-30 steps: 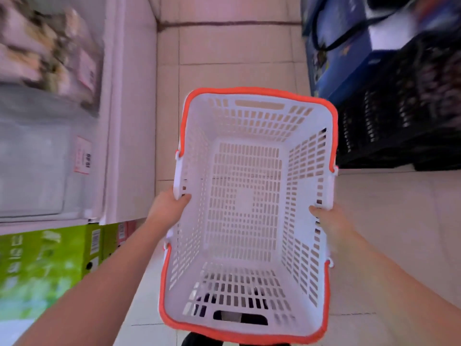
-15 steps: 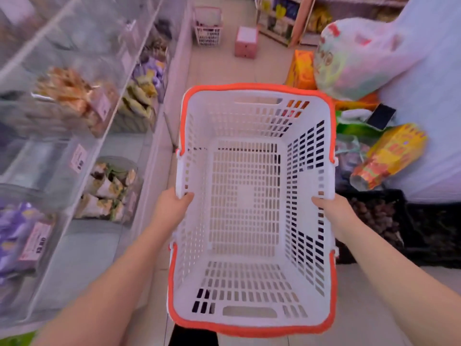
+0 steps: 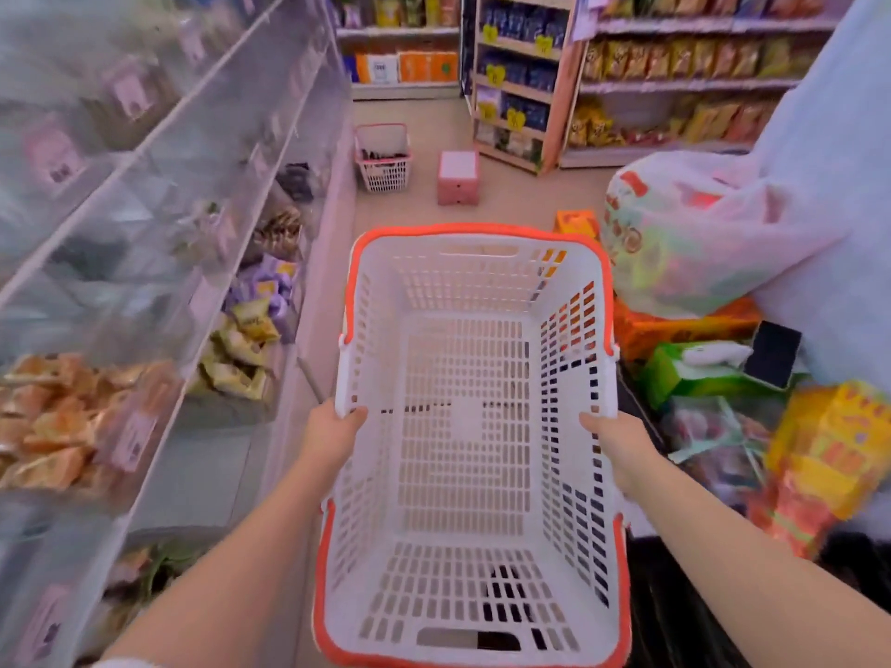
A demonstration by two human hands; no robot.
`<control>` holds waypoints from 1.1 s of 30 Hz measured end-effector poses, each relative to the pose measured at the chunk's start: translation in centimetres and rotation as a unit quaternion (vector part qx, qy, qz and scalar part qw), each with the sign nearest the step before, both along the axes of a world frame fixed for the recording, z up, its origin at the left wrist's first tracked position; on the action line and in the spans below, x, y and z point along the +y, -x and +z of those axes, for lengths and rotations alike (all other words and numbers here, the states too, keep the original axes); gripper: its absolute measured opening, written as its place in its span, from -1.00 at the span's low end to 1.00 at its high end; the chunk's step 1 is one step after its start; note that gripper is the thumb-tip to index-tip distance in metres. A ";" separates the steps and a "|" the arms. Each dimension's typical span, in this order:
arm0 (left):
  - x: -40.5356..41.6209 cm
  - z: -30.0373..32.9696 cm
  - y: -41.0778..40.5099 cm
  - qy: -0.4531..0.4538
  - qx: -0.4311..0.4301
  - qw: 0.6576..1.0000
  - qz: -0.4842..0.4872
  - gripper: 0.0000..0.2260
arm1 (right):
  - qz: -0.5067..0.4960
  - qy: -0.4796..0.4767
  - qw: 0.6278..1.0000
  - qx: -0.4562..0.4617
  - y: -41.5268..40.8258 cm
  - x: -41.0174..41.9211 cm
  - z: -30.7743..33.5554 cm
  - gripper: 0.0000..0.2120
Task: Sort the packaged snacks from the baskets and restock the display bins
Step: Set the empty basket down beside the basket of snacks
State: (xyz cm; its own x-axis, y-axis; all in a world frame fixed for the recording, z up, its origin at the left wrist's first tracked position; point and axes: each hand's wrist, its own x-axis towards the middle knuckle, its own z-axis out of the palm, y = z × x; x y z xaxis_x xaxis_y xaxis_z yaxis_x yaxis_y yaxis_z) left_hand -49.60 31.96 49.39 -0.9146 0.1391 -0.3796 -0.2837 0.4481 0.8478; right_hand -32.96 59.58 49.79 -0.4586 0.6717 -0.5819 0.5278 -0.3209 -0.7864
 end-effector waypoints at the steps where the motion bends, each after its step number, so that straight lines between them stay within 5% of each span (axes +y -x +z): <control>1: 1.8 -0.1 1.9 0.001 0.002 1.000 -0.001 -0.86 | 0.006 0.007 1.000 0.004 2.0 2.0 -0.2 -0.73; 10: 15.6 -0.1 15.7 0.010 -0.011 0.998 0.066 -0.79 | 0.057 -0.001 0.998 0.006 19.2 18.2 2.3 -0.68; 16: 22.5 0.5 27.3 0.017 0.017 0.998 0.050 -0.91 | 0.082 -0.017 0.996 -0.009 31.3 25.1 1.6 -0.65; 33: 39.6 1.6 67.0 0.047 0.047 0.998 -0.002 -0.83 | 0.055 0.005 0.998 -0.032 69.3 41.3 0.0 -0.68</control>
